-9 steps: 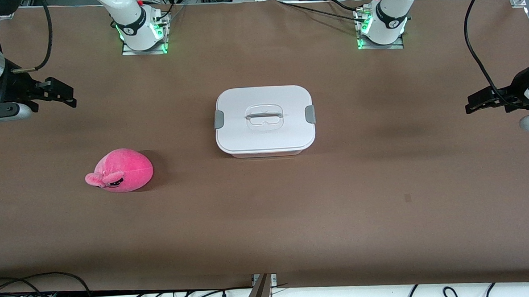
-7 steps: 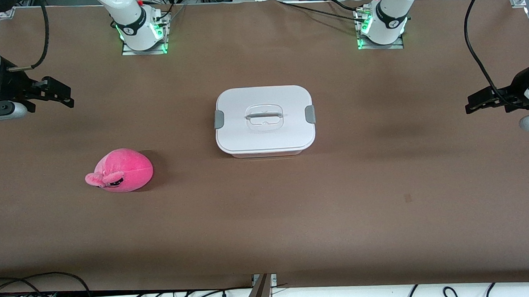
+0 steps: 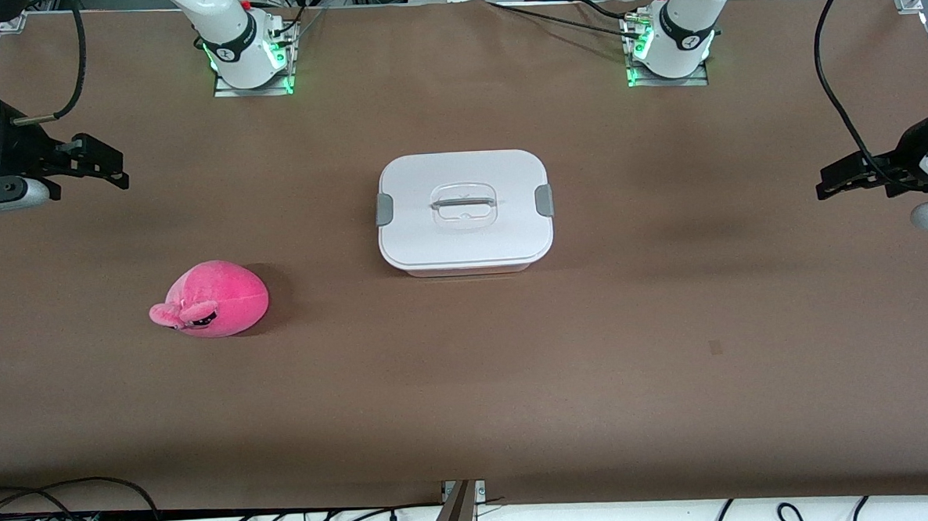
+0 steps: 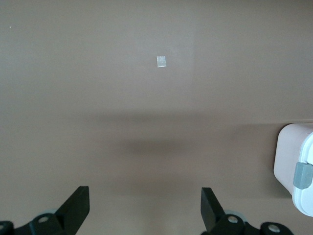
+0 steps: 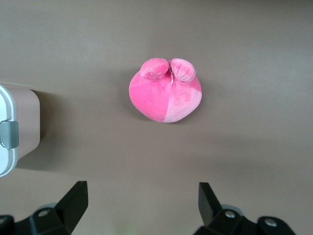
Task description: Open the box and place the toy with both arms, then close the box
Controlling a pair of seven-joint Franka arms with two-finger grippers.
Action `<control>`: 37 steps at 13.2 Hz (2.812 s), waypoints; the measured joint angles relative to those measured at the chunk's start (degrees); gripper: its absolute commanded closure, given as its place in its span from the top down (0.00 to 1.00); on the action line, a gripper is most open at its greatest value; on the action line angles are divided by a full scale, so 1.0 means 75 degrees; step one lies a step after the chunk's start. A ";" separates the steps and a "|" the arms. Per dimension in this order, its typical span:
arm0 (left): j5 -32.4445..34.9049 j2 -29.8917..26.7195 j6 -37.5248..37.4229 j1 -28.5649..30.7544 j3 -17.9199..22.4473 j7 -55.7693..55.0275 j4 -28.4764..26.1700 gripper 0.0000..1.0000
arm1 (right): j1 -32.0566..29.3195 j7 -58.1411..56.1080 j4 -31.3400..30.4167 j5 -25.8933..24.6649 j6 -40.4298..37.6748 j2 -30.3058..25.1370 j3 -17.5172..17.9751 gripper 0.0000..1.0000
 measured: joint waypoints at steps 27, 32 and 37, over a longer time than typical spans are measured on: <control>-0.0213 0.2241 0.2677 -0.5653 -0.0285 0.3856 -0.0044 1.00 | -0.0065 -0.0003 -0.0011 0.0000 -0.0011 0.0109 0.0002 1.00; 0.0583 0.2967 0.3563 -0.6219 -0.0283 0.4295 -0.0075 1.00 | -0.0066 -0.0003 -0.0013 0.0000 -0.0009 0.0169 0.0002 1.00; 0.0693 0.3020 0.3561 -0.6280 -0.0261 0.4397 -0.0123 1.00 | -0.0067 -0.0003 -0.0014 0.0000 -0.0009 0.0170 0.0001 1.00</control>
